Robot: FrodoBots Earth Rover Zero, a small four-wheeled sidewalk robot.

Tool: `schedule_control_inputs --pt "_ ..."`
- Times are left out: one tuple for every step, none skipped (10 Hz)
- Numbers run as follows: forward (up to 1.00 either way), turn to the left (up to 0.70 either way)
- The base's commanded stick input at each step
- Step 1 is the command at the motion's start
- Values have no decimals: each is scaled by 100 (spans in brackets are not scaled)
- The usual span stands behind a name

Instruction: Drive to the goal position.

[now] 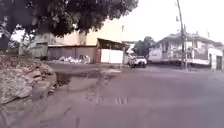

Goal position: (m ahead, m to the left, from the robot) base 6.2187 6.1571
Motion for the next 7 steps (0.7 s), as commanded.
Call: schedule_control_inputs --pt "100 0" --pt "100 8" --pt "100 40" --pt "100 40" --pt "100 36" --pt "100 22" --pt "100 7"
